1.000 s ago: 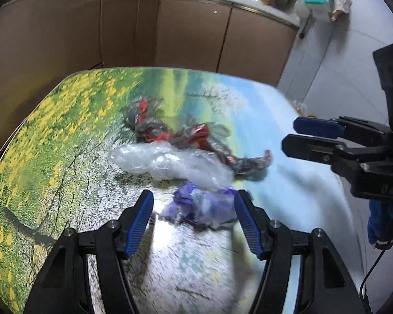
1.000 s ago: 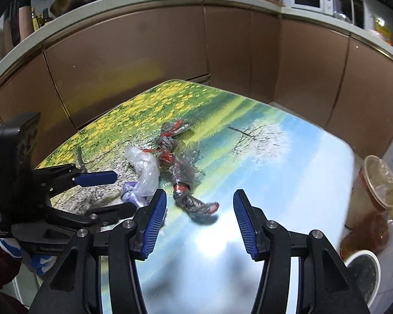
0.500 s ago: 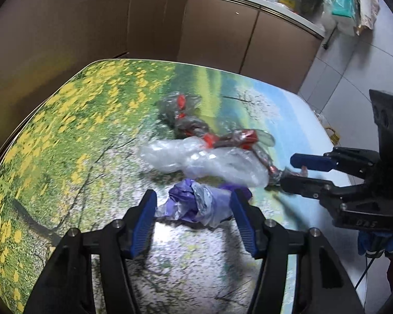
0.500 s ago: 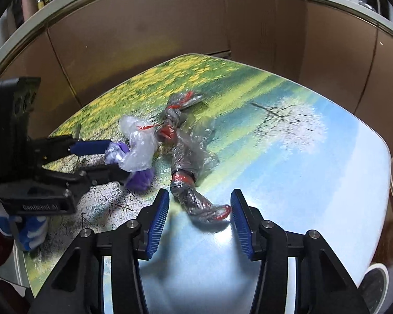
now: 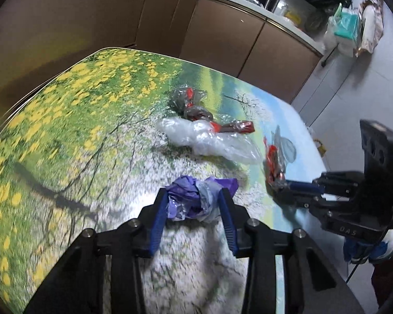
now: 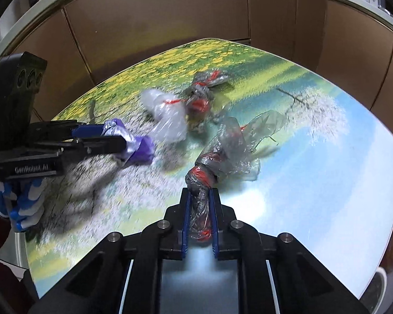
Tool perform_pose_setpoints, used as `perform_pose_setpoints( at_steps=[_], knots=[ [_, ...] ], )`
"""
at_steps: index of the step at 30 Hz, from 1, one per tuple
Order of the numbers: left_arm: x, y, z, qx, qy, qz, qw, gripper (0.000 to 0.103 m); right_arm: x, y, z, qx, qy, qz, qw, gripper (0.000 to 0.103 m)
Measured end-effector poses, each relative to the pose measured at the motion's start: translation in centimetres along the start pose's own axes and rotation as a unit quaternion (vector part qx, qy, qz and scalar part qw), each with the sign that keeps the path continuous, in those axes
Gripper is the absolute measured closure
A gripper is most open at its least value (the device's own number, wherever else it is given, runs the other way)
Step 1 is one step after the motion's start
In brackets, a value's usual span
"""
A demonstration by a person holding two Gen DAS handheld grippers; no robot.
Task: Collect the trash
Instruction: 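Carry both bags over the bin and open both tools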
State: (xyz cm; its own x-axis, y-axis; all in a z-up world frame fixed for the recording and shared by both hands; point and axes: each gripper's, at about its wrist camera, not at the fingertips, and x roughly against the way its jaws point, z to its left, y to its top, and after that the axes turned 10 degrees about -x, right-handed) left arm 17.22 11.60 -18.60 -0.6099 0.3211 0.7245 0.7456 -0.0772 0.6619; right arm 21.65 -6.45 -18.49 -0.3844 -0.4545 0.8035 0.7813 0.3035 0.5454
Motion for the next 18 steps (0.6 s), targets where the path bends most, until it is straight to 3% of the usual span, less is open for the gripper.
perform_pose_setpoints(
  at_steps=[11,18],
  knots=[
    [6.4,-2.3,-2.9,-0.018,0.004,-0.036,0.9992,0.071,6.1,-4.0,1.5,-0.018,0.009,-0.027,0.999,0.090],
    [10.6,-2.6,-5.9,-0.046,0.041,-0.058,0.9964,0.071,11.5,-5.0,2.8,-0.012,0.013,-0.078,0.997,0.090]
  ],
)
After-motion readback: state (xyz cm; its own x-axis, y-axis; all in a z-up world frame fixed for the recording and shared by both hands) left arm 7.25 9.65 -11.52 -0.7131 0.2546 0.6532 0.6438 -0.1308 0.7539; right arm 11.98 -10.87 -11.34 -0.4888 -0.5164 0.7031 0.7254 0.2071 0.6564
